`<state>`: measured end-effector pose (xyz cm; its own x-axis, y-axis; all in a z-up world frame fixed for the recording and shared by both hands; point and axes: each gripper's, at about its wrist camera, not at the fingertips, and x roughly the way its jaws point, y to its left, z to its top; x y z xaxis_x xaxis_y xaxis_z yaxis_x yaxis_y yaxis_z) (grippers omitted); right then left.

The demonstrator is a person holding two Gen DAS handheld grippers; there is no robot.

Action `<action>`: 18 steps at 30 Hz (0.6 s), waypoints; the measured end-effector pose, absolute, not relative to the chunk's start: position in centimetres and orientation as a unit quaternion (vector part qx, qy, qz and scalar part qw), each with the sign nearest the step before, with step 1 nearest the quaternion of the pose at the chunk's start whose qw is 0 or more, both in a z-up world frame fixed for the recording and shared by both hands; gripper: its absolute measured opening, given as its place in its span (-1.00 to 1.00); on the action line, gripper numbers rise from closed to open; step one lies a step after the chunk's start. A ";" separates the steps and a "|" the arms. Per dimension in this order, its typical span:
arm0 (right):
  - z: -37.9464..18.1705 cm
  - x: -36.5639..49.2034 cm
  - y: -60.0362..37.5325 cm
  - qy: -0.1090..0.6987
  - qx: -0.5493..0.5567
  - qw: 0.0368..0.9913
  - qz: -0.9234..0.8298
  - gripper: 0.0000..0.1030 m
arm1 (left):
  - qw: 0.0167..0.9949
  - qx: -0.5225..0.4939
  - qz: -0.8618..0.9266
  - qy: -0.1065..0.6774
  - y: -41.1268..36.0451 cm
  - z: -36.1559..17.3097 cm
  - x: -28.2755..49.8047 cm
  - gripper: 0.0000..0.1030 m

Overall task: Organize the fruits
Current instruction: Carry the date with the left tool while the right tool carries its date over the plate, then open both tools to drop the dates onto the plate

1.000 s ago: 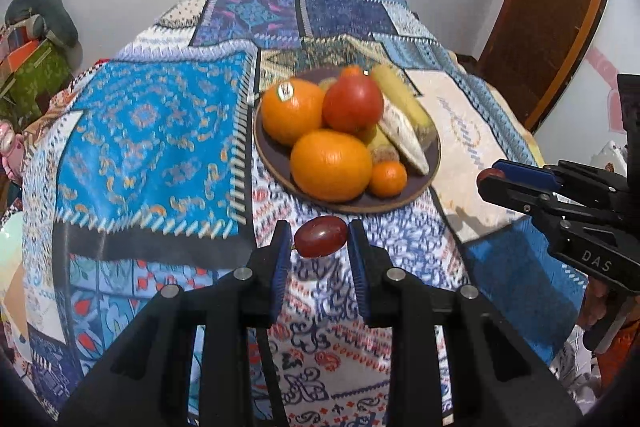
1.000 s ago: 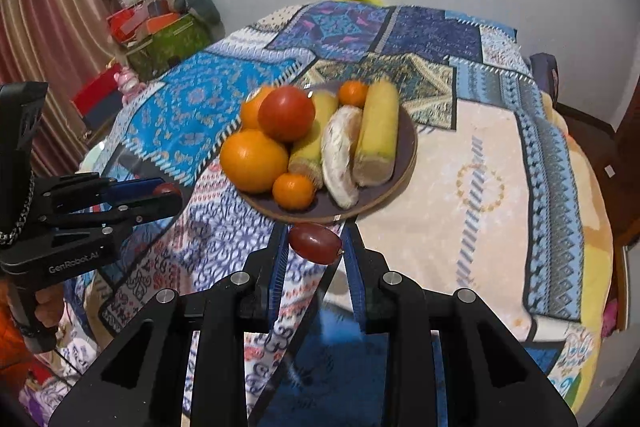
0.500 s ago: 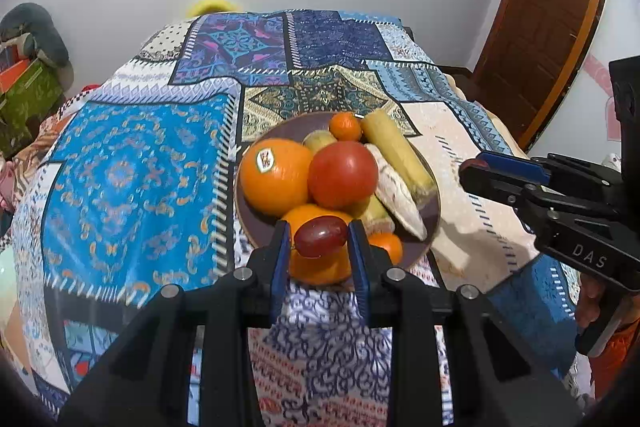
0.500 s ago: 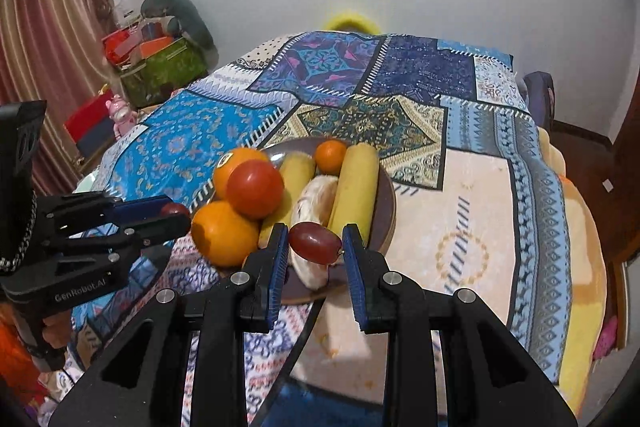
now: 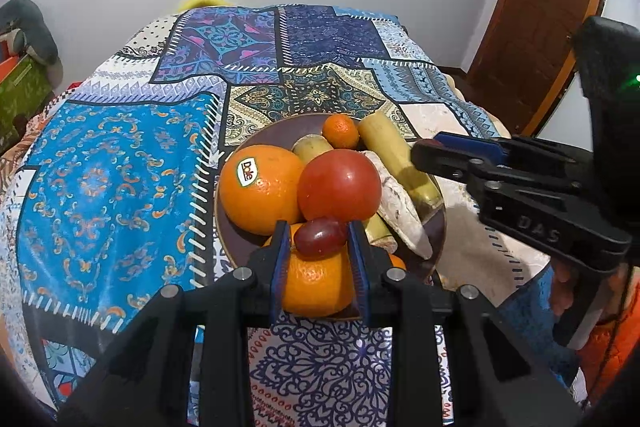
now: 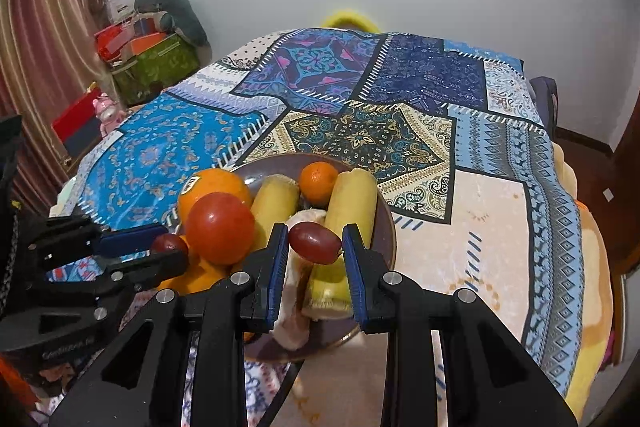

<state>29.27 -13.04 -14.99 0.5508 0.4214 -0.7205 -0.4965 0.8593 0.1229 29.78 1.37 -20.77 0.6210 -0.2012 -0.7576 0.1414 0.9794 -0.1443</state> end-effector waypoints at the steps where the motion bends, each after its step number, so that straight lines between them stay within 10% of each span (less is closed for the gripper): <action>1: -15.2 29.4 -12.9 0.397 -0.049 0.879 0.261 -0.50 | 0.900 -0.034 -0.096 0.424 1.3 -20.8 29.8 -0.44; 18: -16.6 30.2 -13.5 0.419 -0.039 0.871 0.254 -0.31 | 0.902 -0.024 -0.091 0.422 1.0 -20.9 29.4 -0.23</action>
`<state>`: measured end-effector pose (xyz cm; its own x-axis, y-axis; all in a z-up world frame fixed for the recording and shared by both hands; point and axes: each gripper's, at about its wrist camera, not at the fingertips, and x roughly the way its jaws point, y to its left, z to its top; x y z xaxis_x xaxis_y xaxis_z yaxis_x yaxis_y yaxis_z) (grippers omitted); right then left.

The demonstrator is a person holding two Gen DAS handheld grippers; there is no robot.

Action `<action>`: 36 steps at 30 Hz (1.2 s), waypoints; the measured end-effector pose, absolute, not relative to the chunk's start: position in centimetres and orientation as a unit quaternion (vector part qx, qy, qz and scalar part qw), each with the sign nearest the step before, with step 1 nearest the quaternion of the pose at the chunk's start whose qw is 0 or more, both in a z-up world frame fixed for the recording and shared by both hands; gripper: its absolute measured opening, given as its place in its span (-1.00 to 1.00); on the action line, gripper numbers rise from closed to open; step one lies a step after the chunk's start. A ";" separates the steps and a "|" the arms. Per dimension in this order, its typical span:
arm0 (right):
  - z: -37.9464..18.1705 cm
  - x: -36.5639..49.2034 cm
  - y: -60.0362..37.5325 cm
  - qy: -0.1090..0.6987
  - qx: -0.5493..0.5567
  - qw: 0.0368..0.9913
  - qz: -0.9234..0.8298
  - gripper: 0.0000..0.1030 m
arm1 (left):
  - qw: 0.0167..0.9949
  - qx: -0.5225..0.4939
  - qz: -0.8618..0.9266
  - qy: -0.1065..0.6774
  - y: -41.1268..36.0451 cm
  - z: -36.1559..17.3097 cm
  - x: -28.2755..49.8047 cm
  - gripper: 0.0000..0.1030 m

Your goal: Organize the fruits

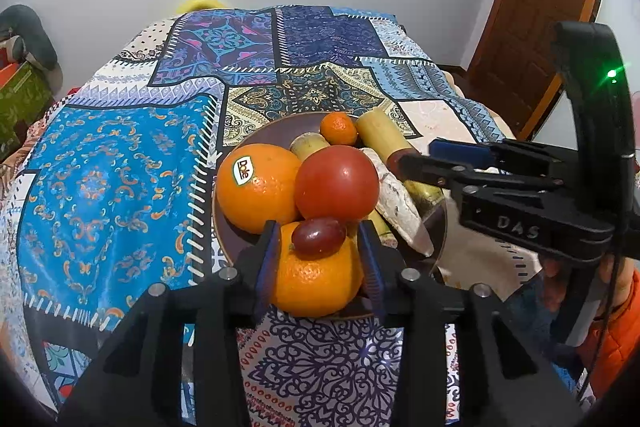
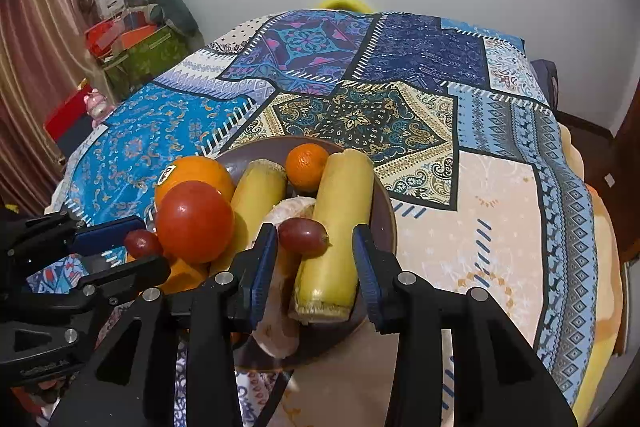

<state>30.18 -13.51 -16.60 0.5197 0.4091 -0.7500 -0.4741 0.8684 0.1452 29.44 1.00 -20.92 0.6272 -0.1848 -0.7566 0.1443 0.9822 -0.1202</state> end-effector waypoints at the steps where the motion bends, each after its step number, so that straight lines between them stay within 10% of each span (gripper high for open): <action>1: -16.4 30.0 -13.7 0.419 -0.036 0.872 0.252 -0.31 | 0.902 -0.025 -0.090 0.422 1.1 -20.8 29.3 -0.23; 26: 2.0 13.9 -19.0 0.205 -0.004 0.944 0.257 -0.30 | 0.986 -0.012 -0.021 0.165 0.4 0.2 12.5 -0.21; 32: 4.7 9.1 -19.4 0.146 0.013 0.954 0.264 -0.18 | 0.993 -0.018 -0.025 0.118 -0.1 3.1 7.8 -0.02; 36: 5.6 7.1 -19.6 0.118 0.021 0.958 0.260 0.12 | 0.995 -0.017 -0.019 0.092 -0.4 4.1 5.7 0.51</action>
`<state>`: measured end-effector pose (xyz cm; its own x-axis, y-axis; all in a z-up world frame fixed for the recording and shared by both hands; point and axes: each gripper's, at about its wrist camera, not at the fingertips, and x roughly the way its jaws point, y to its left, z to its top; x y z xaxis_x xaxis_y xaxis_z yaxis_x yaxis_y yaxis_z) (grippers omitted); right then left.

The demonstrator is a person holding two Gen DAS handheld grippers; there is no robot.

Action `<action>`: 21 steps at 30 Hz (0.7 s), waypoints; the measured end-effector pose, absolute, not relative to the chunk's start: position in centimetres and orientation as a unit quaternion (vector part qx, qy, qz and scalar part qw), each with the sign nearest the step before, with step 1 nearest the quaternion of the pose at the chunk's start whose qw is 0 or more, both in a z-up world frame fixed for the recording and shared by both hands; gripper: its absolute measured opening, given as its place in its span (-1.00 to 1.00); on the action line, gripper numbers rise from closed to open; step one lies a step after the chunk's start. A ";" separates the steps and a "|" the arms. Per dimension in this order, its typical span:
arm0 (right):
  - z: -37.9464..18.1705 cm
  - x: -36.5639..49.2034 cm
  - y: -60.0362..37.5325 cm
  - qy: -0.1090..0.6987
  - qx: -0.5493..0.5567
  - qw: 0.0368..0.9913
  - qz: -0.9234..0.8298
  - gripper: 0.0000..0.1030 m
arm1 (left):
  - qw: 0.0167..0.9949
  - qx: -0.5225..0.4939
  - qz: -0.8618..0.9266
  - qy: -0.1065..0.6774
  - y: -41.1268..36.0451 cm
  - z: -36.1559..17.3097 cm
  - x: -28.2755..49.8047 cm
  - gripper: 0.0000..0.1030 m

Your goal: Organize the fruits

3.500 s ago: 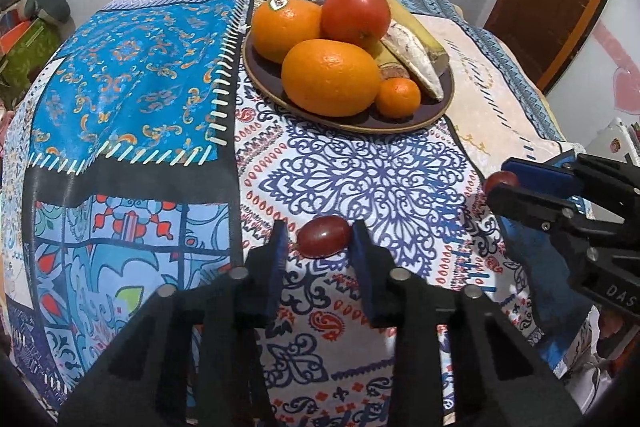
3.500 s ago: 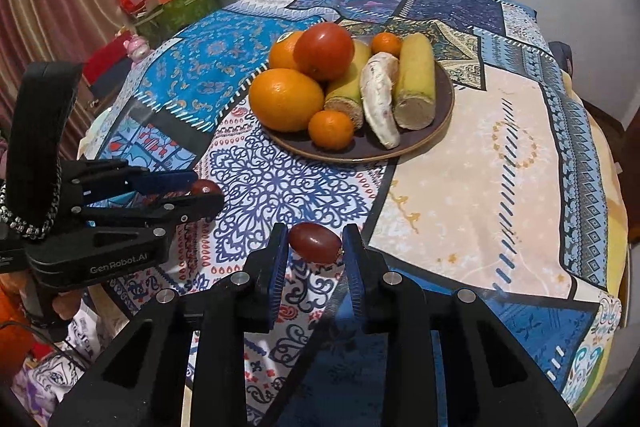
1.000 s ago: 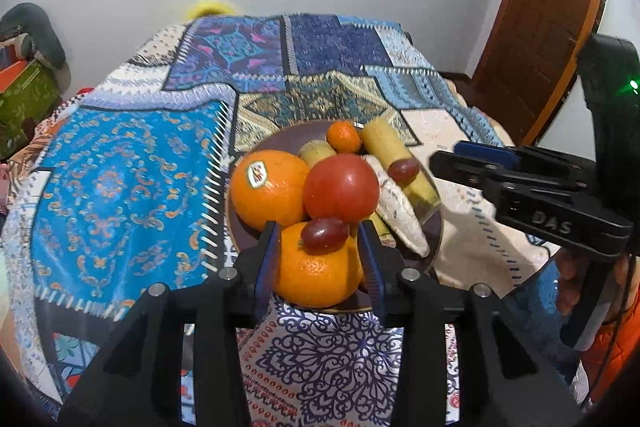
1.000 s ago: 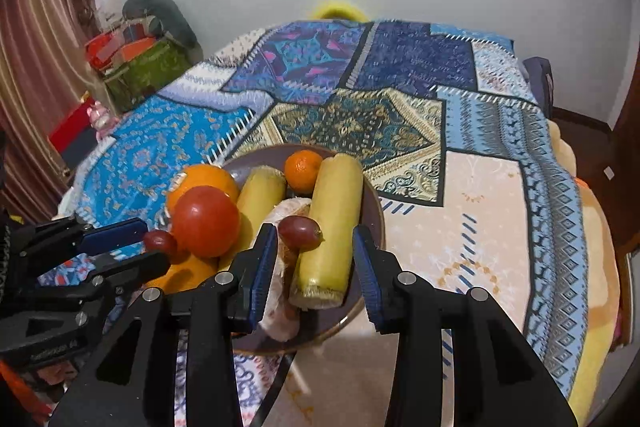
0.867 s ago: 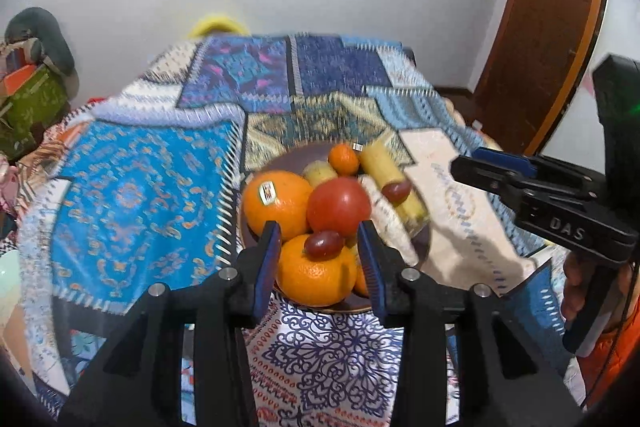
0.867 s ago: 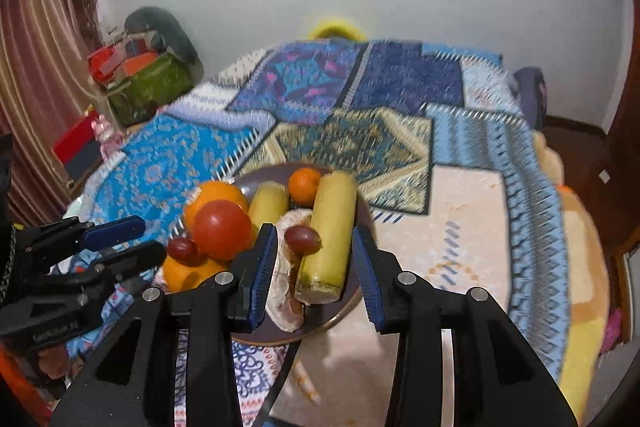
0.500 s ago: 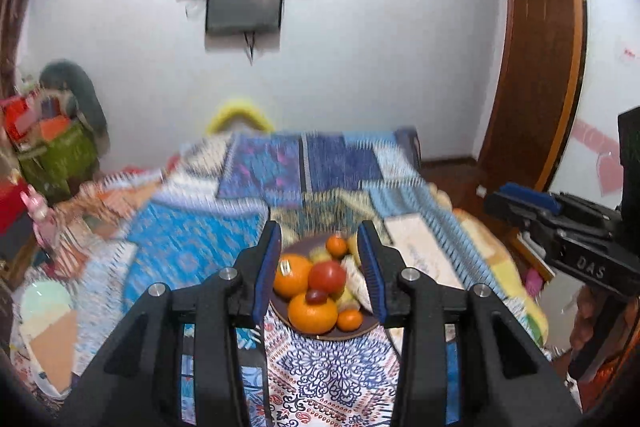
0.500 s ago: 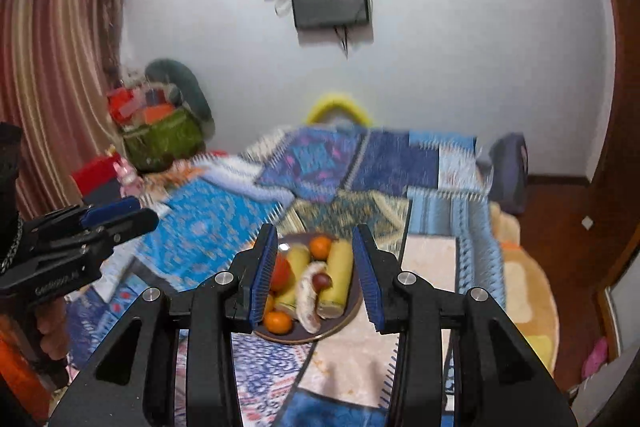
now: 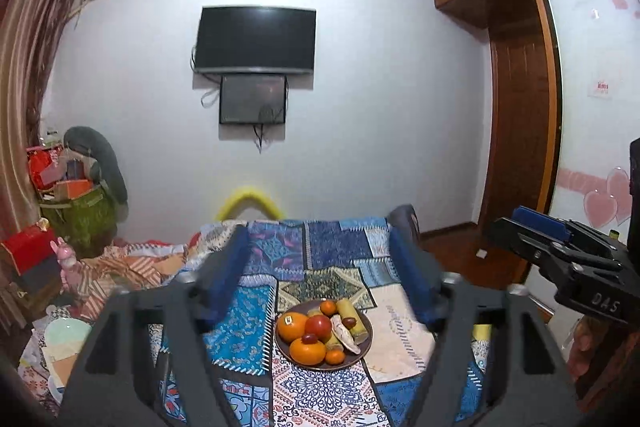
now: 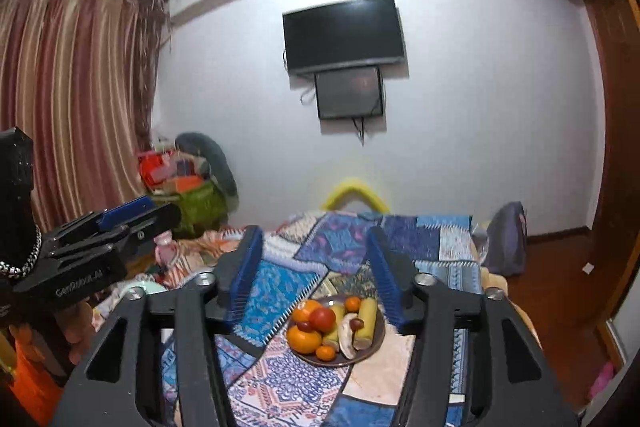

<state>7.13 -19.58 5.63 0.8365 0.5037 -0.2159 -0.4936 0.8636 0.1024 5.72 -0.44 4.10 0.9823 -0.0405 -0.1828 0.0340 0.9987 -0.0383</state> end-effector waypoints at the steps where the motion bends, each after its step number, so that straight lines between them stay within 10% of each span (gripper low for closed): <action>1: 5.8 6.9 -19.6 0.113 0.021 0.960 0.256 0.24 | 0.996 -0.017 -0.018 0.089 -0.5 4.2 5.3 0.56; 10: 5.7 5.2 -19.7 0.078 0.019 0.975 0.207 0.95 | 0.997 -0.009 -0.015 0.080 -1.1 4.2 3.9 0.93; 21: 5.5 4.4 -19.9 0.081 0.013 0.976 0.199 1.00 | 0.996 -0.005 -0.017 0.082 -1.6 3.5 3.4 0.97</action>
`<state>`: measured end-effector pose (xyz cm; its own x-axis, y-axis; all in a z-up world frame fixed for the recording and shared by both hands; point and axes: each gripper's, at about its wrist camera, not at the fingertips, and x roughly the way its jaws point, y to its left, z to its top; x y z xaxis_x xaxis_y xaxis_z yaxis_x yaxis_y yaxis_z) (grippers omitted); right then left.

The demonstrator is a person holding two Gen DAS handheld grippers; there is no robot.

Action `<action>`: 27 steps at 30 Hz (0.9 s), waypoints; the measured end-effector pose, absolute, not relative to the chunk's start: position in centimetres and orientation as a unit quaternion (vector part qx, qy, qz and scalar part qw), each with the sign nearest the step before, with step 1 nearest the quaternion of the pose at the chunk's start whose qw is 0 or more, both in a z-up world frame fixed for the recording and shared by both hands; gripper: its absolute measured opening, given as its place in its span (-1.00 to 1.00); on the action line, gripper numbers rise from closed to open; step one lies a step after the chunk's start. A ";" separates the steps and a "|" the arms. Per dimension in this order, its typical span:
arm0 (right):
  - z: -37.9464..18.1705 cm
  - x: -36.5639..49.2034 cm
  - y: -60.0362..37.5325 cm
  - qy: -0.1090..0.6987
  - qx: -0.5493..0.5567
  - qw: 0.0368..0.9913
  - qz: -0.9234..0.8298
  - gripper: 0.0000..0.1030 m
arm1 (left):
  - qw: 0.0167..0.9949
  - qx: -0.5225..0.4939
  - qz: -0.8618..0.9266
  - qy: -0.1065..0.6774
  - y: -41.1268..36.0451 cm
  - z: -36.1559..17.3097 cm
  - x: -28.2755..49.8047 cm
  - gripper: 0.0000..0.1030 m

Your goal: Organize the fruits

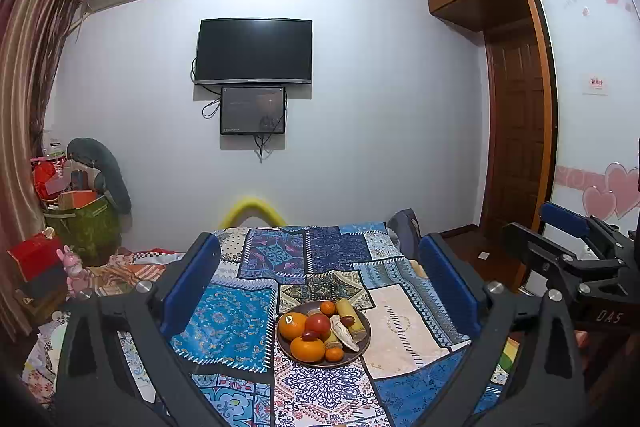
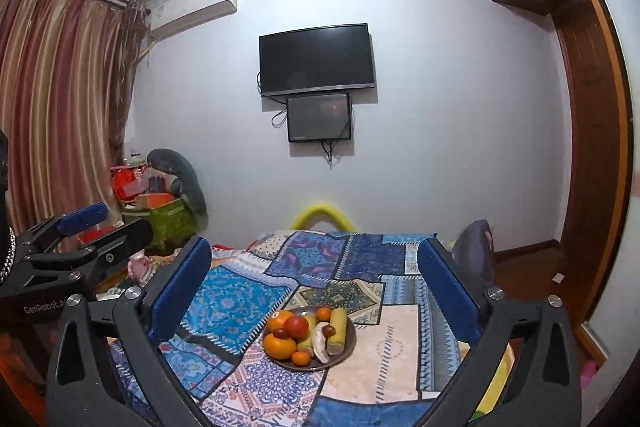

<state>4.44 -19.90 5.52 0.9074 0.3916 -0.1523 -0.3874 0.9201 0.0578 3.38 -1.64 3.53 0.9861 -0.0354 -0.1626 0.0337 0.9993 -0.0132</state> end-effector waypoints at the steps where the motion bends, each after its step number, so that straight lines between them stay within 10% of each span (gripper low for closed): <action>1: 5.5 4.2 -20.2 0.080 0.013 0.977 0.199 1.00 | 0.996 -0.006 -0.017 0.082 -1.7 3.5 3.4 0.97; 27: 5.5 4.2 -20.3 0.080 0.013 0.977 0.200 1.00 | 0.996 -0.017 -0.023 0.085 -1.2 3.5 3.5 0.98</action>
